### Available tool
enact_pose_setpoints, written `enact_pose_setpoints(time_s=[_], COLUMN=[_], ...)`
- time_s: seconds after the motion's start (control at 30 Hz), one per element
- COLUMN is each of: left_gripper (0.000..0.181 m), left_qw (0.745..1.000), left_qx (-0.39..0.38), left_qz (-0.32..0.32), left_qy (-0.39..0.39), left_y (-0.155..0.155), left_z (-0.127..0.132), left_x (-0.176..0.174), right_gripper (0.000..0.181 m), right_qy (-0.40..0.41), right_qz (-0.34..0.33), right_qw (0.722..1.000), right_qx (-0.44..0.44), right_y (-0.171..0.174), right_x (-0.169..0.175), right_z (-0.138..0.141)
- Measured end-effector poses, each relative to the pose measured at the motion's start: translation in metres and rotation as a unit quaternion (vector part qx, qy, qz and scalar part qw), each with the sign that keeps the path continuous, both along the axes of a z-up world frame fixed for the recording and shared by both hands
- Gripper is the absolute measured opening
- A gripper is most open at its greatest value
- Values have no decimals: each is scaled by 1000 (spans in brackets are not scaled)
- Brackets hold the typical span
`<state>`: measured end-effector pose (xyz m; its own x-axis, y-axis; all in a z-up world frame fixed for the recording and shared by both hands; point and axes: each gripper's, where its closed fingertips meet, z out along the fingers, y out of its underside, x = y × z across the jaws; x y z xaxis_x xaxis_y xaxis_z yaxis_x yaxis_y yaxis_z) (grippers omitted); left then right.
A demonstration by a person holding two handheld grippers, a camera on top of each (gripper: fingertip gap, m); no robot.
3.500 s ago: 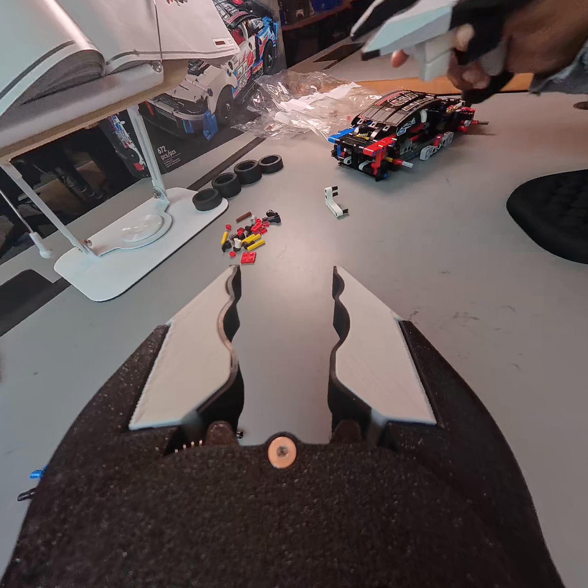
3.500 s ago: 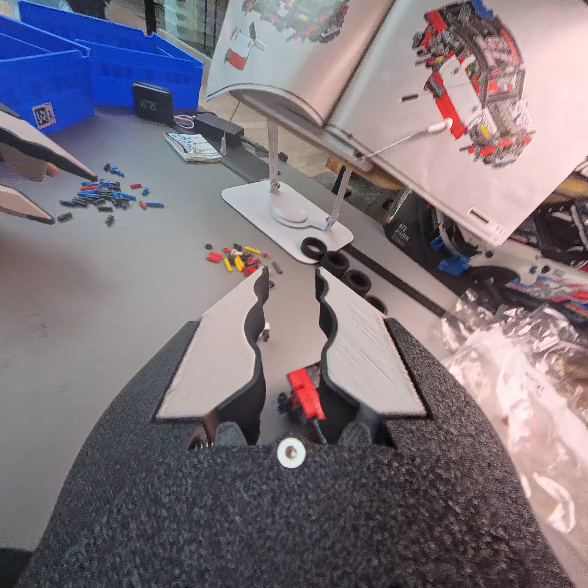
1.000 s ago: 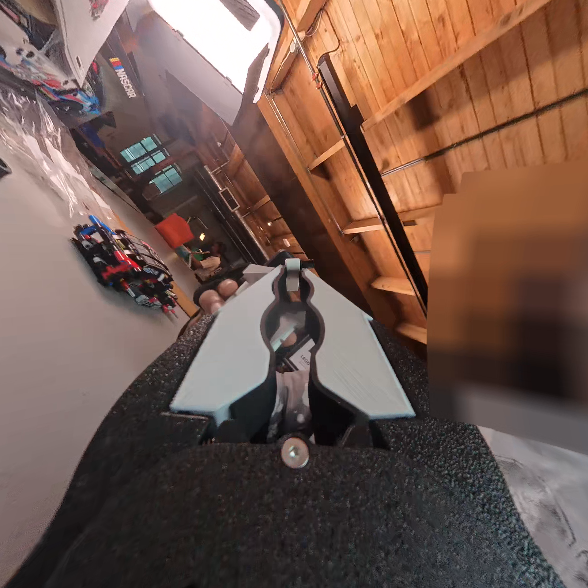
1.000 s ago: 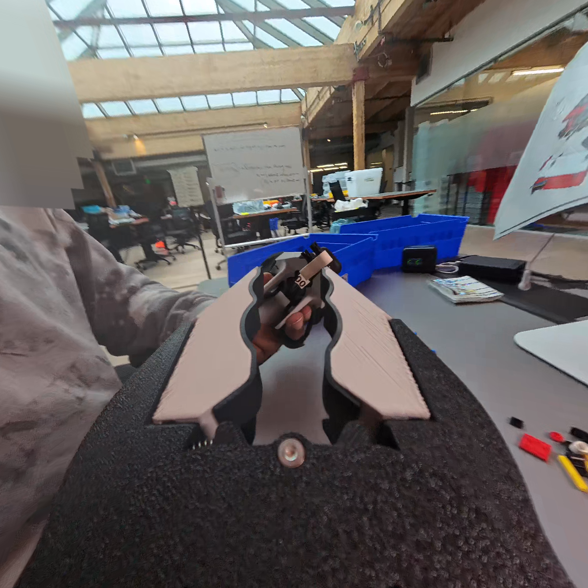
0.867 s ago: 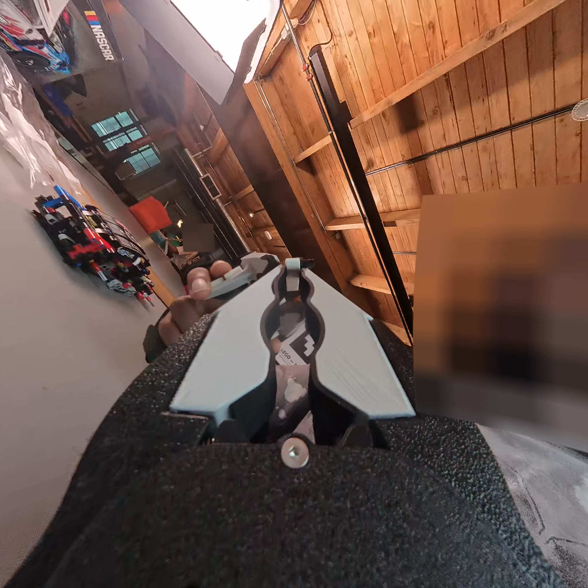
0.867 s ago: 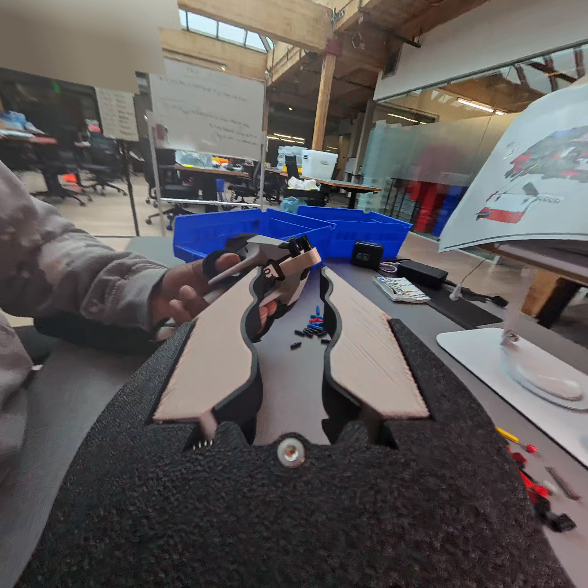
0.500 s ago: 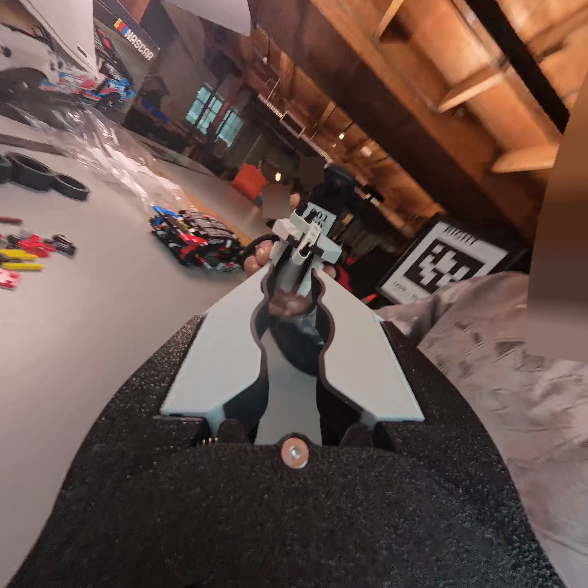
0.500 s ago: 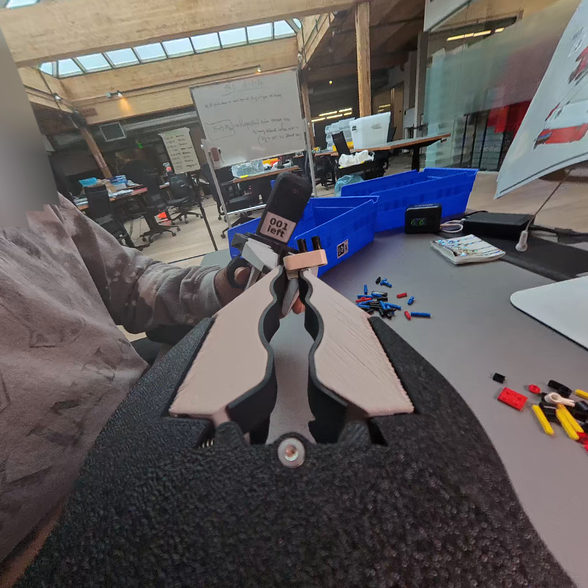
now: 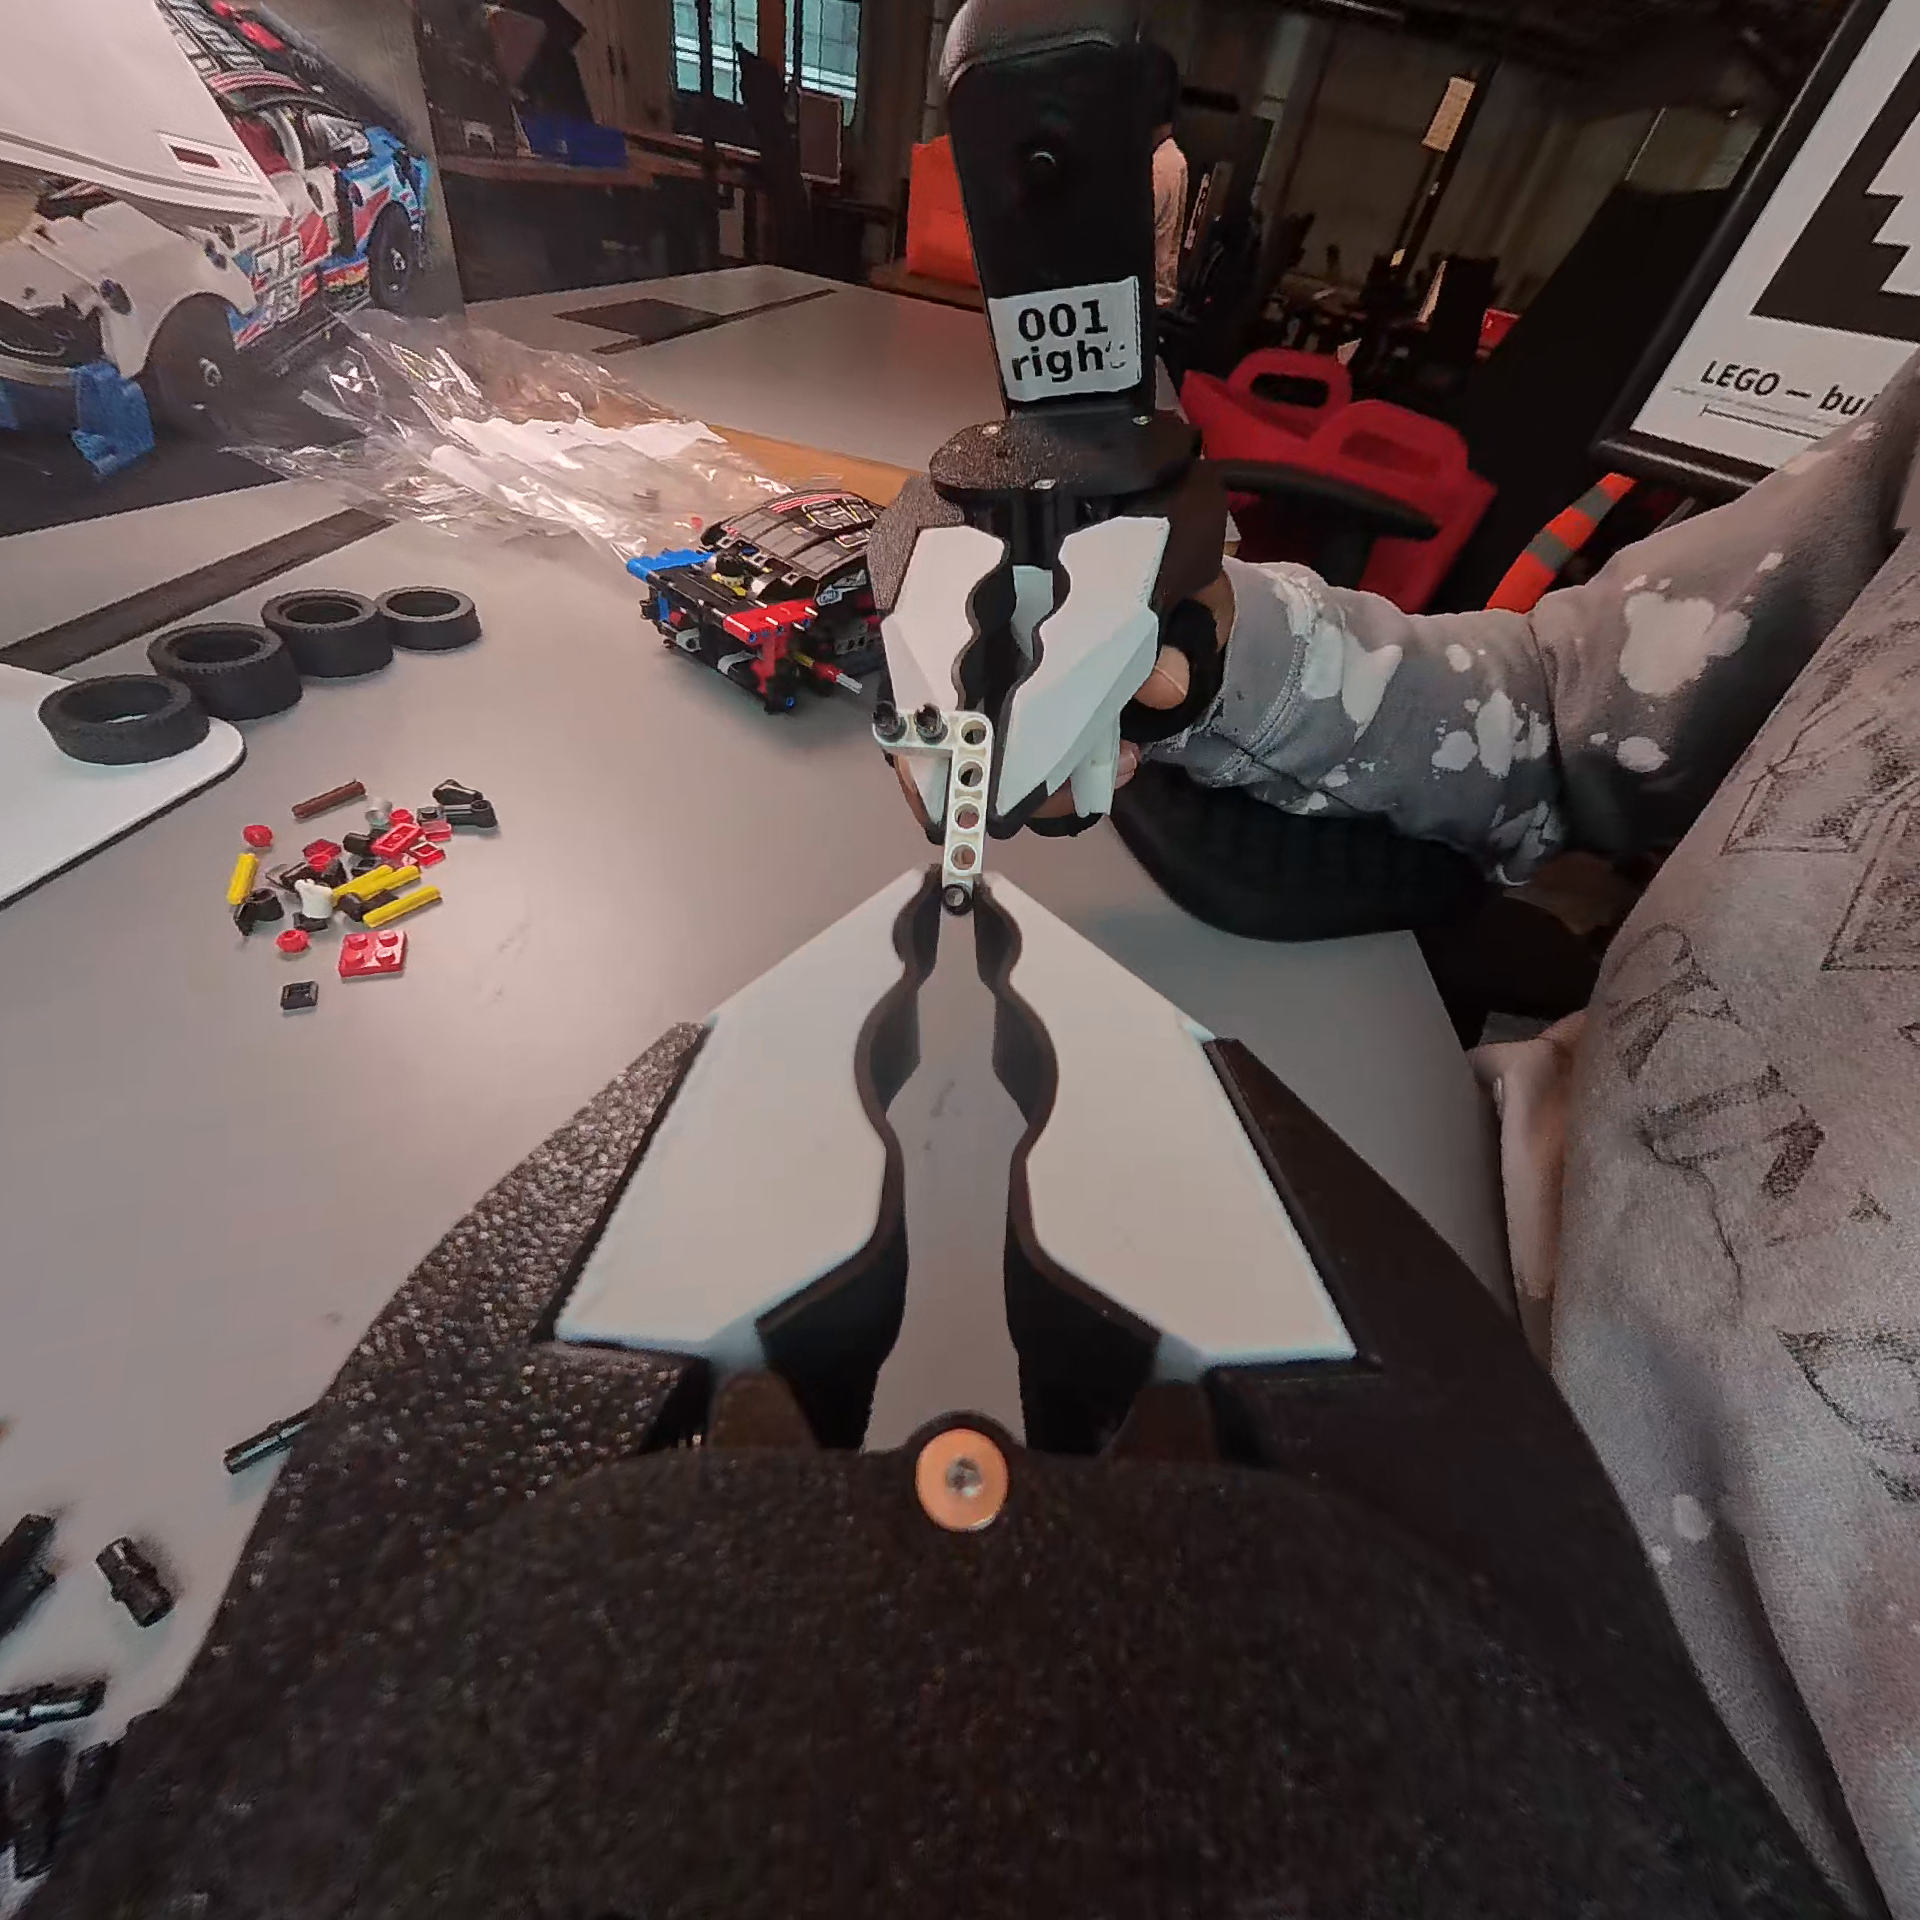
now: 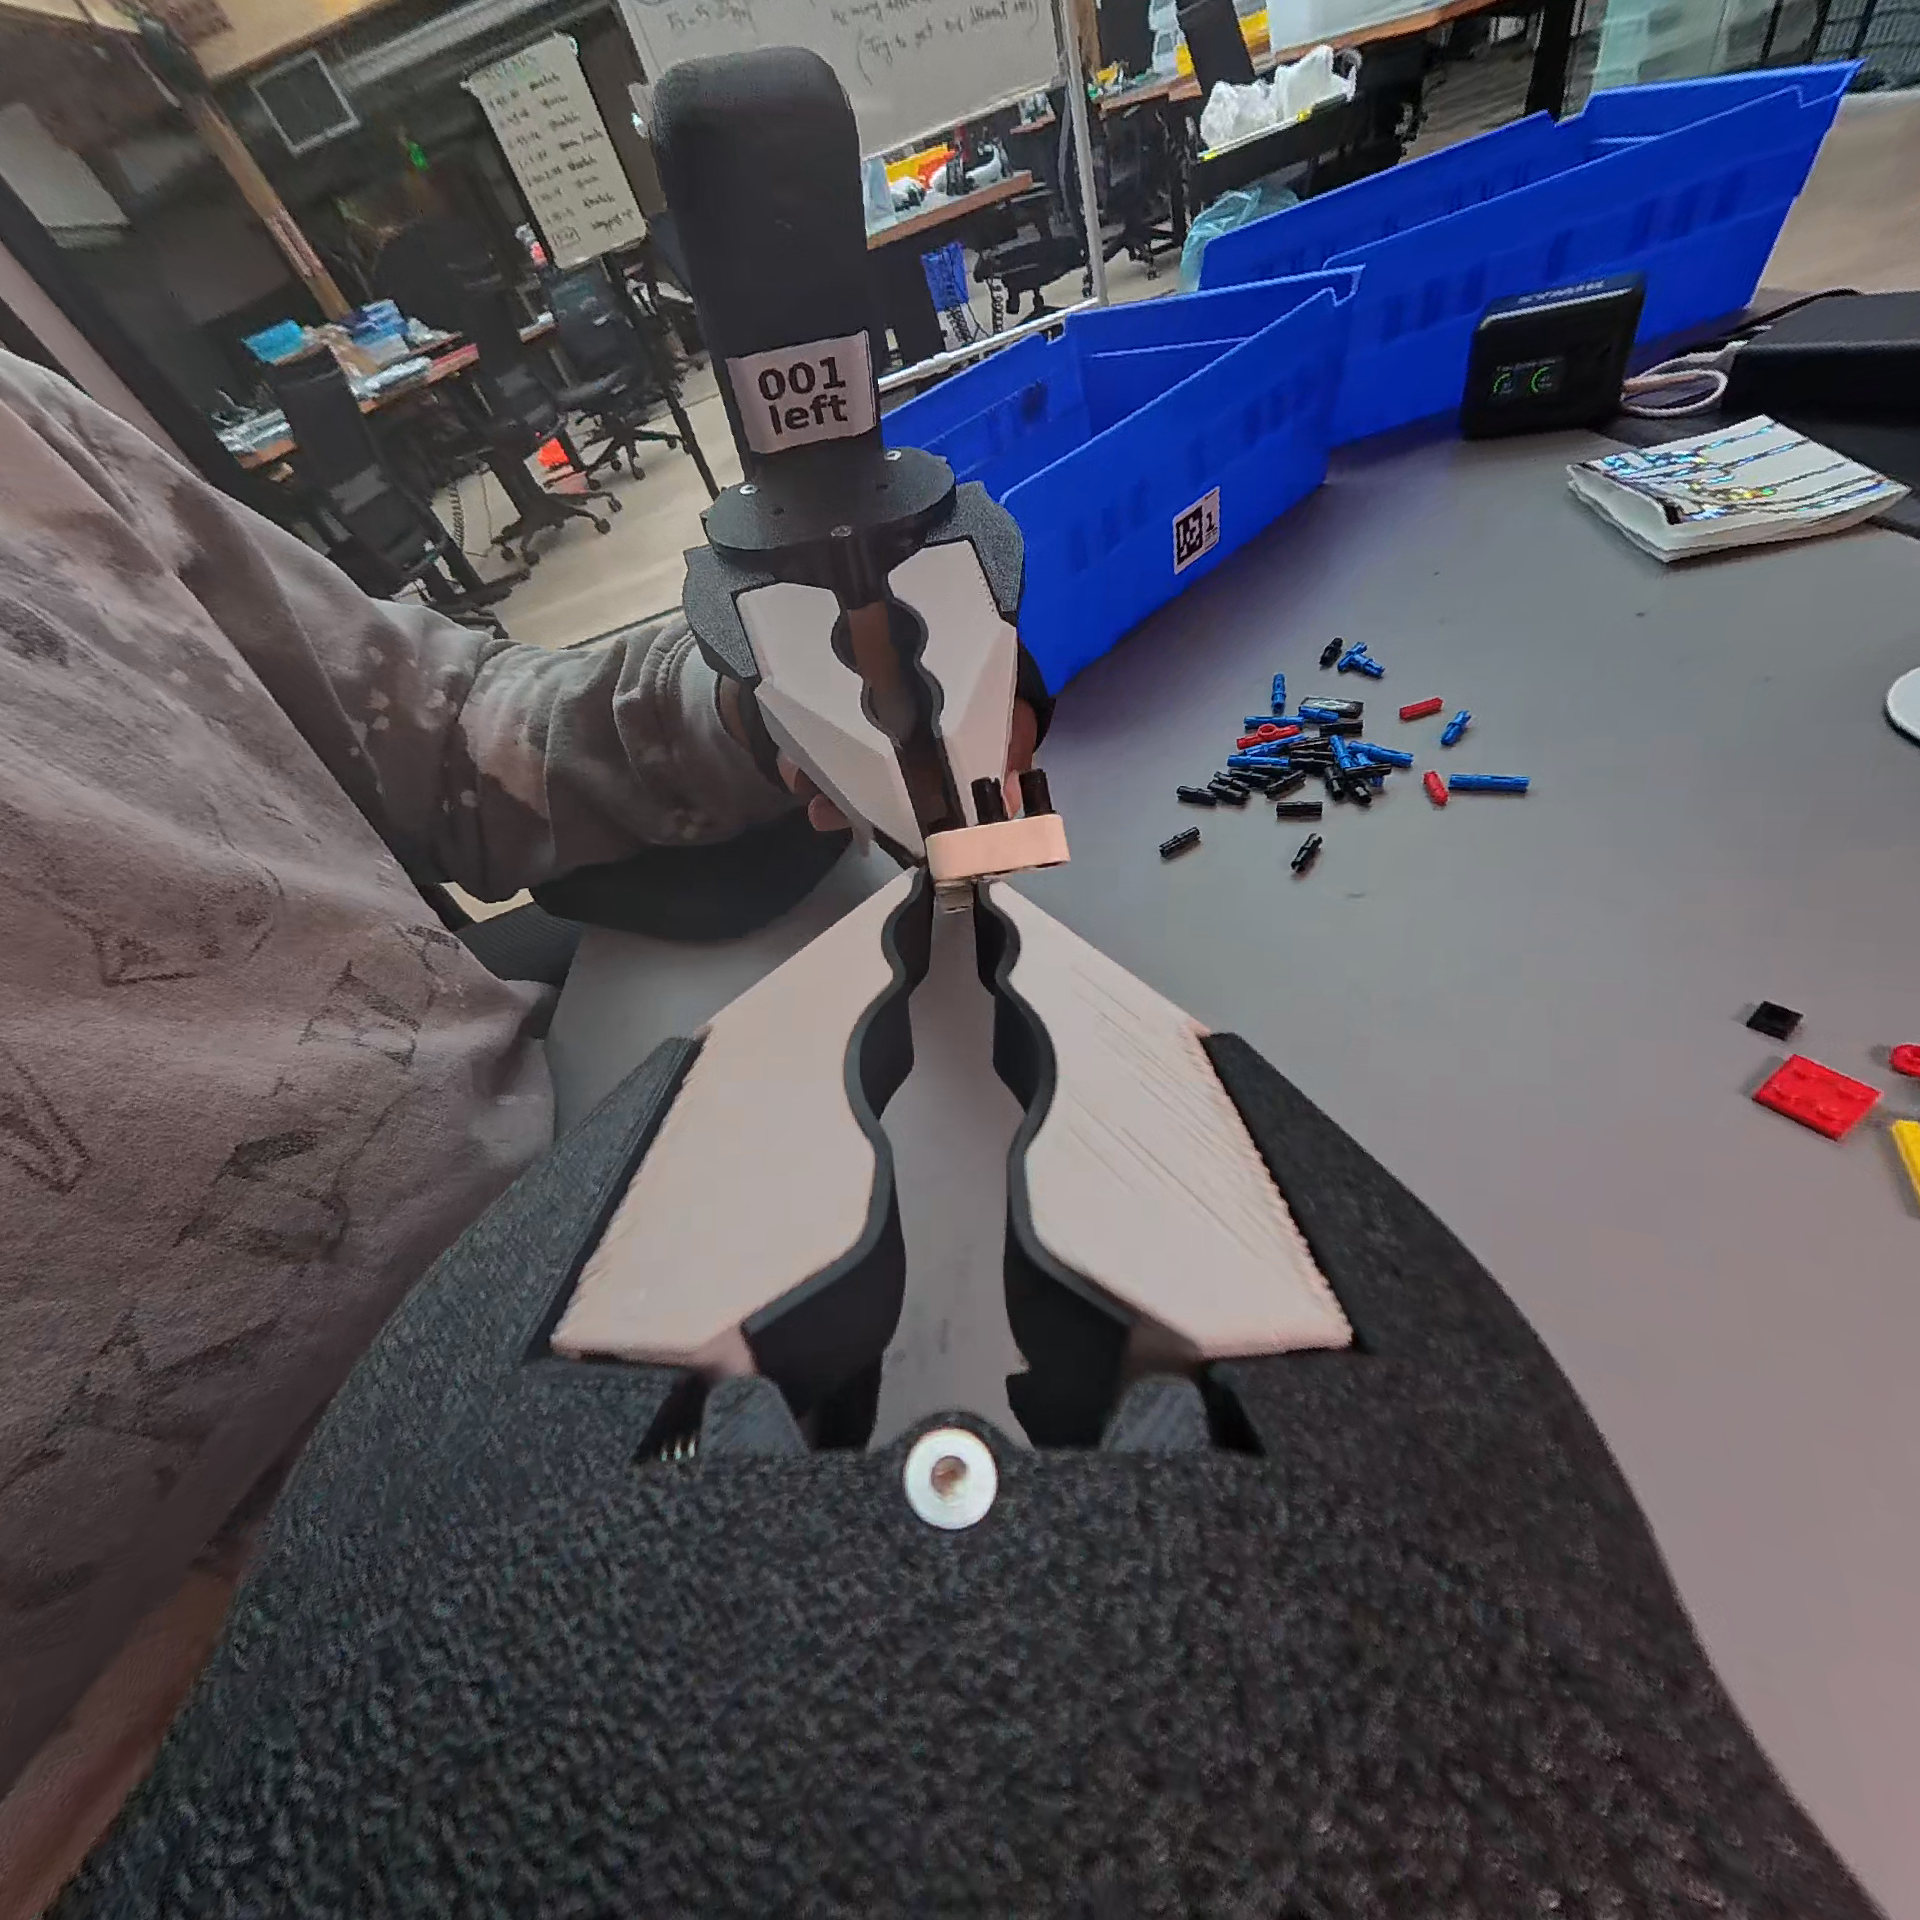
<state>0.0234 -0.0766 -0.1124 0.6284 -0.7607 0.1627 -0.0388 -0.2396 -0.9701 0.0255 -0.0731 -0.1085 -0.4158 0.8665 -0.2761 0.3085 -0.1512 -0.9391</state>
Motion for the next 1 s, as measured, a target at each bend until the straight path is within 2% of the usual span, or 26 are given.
enact_pose_setpoints(time_s=[0.03,0.13,0.23,0.3,0.43,0.7,1.0], left_gripper=[3,3,2,2,2,2,1], left_qw=[1000,1000,997,993,986,984,987], left_qx=[-1,1,5,2,-7,-19,-22], left_qz=[-2,-8,-11,-23,-47,-61,-86], left_qy=[3,-13,-71,-113,-163,-167,-136], left_y=[0,-1,-2,-4,-8,-11,-18], left_z=[-1,3,17,24,32,33,32], left_x=[0,1,-2,-2,1,1,7], right_gripper=[7,7,9,16,7,11,7], right_qy=[1,24,68,81,109,125,121], right_qz=[1,3,-1,-1,12,6,39], right_qw=[1000,1000,997,995,994,992,991], right_qx=[0,-10,-42,-54,-31,-3,33], right_y=[0,-1,-2,-5,-15,-18,-24], right_x=[0,0,-3,-6,-6,-7,0], right_z=[0,6,19,22,25,28,27])
